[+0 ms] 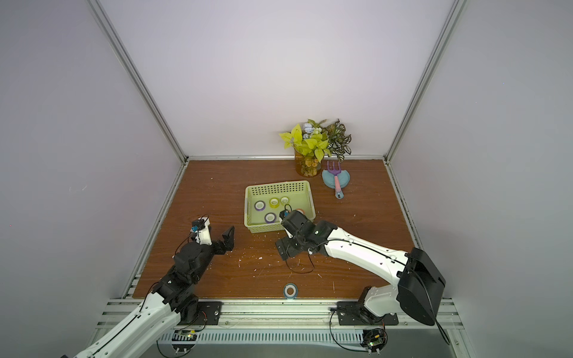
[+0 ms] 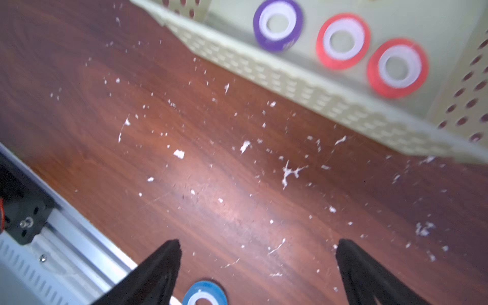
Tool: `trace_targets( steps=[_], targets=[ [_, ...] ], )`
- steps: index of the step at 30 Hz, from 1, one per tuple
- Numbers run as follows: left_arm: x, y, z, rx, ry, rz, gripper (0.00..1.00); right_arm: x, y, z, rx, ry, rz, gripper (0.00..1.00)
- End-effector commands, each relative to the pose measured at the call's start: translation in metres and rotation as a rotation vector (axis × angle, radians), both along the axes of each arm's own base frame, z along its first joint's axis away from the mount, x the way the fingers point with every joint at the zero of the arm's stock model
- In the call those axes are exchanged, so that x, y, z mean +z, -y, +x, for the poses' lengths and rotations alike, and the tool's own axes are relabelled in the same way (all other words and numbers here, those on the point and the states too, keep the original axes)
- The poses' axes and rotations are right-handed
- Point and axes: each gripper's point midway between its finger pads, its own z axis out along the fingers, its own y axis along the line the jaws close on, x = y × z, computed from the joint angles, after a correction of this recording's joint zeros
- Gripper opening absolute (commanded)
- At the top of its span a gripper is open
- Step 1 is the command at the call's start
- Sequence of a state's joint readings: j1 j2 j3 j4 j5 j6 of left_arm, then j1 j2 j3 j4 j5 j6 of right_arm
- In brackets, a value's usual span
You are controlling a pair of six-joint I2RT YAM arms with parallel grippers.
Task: Put the transparent tape into the storage box
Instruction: Pick up the tape at the center of the board.
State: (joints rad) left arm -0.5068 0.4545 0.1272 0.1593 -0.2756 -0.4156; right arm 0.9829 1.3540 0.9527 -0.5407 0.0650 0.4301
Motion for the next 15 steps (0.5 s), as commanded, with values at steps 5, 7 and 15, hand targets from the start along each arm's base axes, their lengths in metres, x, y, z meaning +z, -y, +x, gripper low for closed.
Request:
trace_targets(
  steps=[5,7,15],
  targets=[
    [-0.003,-0.006,0.000,0.029,-0.002,-0.001,0.99,-0.028,-0.005,-0.051,-0.031,-0.132,0.036,0.97],
    [-0.003,-0.006,0.000,0.027,-0.002,-0.003,0.99,-0.035,-0.008,-0.063,-0.026,-0.151,0.029,0.97],
    [-0.003,-0.005,0.000,0.023,-0.002,-0.004,0.99,-0.055,-0.008,-0.094,-0.020,-0.186,-0.082,0.96]
  ],
)
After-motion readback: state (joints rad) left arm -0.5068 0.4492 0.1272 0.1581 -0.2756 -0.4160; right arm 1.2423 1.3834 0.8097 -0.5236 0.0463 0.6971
